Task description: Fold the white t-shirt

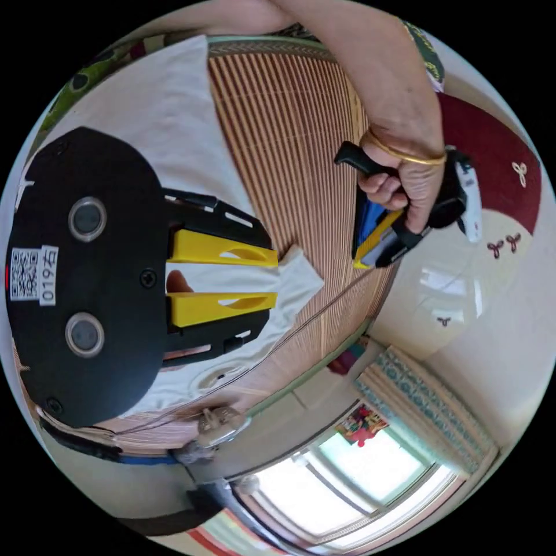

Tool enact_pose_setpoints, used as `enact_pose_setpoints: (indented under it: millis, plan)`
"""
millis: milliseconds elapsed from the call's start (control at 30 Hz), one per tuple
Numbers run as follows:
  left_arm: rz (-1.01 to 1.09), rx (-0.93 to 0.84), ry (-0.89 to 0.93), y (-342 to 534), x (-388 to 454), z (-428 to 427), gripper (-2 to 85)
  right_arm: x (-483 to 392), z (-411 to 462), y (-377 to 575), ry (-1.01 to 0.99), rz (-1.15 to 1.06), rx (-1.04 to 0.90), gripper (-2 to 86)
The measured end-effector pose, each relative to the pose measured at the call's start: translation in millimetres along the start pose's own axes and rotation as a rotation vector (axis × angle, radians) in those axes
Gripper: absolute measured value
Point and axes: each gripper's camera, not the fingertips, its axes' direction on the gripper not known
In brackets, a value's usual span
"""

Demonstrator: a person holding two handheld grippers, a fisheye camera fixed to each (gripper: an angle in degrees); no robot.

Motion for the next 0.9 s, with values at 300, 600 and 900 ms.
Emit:
enact_pose_setpoints:
  millis: [300,600,900]
  plan:
    - [-0.107,-0.025,0.17,-36.6,-54.1,46.1,0.5,-39.1,72.5,-62.7,-0.048,-0.25,-0.086,8.5]
    - [-0.224,-0.074,0.23,-73.1,-99.1,104.3,1.1,-72.9,110.4,-86.7,0.08,-0.423,-0.145,3.3]
    - [-0.432,-0.161,0.452,-106.8,-136.3,180.2,5.5,-16.8,102.7,-81.8,-0.05,0.085,-0.049,-0.6]
